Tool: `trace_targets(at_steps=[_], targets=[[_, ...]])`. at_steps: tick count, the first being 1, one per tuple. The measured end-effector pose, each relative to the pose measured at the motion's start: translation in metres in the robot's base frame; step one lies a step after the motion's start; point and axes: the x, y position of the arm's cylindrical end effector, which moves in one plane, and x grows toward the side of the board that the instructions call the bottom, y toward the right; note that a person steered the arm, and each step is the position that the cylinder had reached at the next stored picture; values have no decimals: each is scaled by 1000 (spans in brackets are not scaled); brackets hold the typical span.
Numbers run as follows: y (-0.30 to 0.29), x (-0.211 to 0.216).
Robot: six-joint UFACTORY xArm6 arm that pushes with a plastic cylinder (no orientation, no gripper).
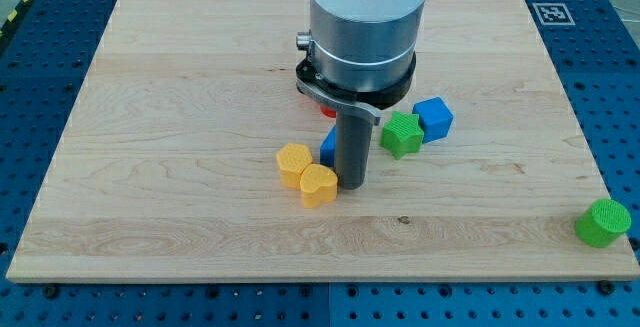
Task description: Slightly push the yellow blocks to the left side of the board
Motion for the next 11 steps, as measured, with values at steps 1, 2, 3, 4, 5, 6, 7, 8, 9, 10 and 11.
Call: trace_targets(at_steps=[1,2,3,4,5,6,7,8,9,10,11], targets=[[17,2],[23,4],[23,17],[23,20],[23,7],[23,22],[23,33],[23,44],[22,52],[-4,36],[-7,7]])
